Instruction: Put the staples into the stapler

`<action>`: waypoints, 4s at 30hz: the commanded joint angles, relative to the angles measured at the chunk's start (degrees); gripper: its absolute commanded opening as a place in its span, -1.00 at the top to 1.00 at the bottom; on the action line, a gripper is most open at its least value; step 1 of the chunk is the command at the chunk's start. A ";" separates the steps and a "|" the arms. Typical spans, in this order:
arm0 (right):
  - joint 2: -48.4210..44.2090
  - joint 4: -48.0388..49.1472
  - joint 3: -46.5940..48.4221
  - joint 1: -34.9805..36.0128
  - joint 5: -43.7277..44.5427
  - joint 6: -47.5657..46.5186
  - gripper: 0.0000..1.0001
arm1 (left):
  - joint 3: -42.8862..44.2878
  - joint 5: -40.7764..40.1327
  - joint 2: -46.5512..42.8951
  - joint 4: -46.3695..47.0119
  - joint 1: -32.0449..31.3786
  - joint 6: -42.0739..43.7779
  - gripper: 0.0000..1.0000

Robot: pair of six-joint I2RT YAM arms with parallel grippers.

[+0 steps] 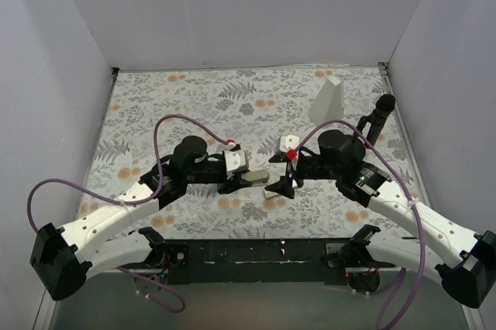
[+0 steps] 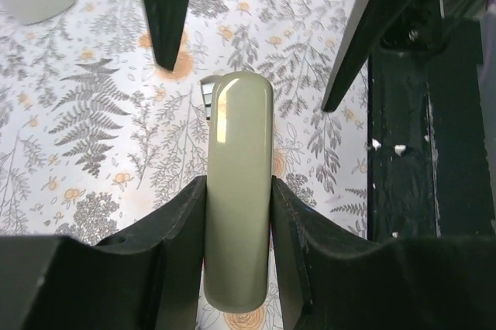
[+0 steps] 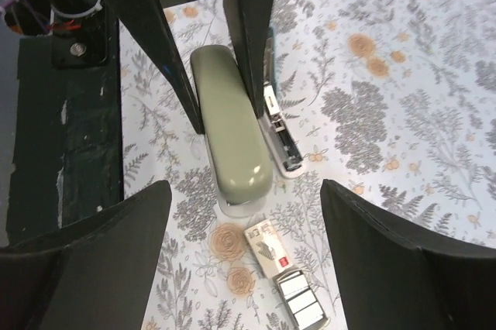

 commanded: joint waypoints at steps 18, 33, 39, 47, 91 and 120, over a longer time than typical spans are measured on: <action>-2.62 30.56 -8.06 -6.64 -19.90 15.56 -0.65 | -17.01 3.13 -14.44 43.36 2.47 -23.78 1.00; -1.65 32.94 -7.18 -6.64 -20.08 18.81 -0.41 | -16.66 4.89 -12.07 46.71 2.38 -23.96 1.00; -1.83 32.50 -7.09 -6.64 -19.99 18.72 -0.17 | -16.83 5.33 -12.60 46.53 2.47 -23.70 1.00; -2.88 33.20 -6.91 -6.56 -19.47 19.69 -0.04 | -19.03 5.33 -12.95 50.84 2.38 -25.72 1.00; -0.95 32.18 -4.72 -6.64 -18.59 20.40 0.97 | -18.17 4.72 -13.03 49.21 2.38 -28.02 0.22; 3.97 10.96 2.75 -6.56 -15.07 7.30 0.97 | 13.31 13.67 4.72 0.83 2.91 -10.69 -0.07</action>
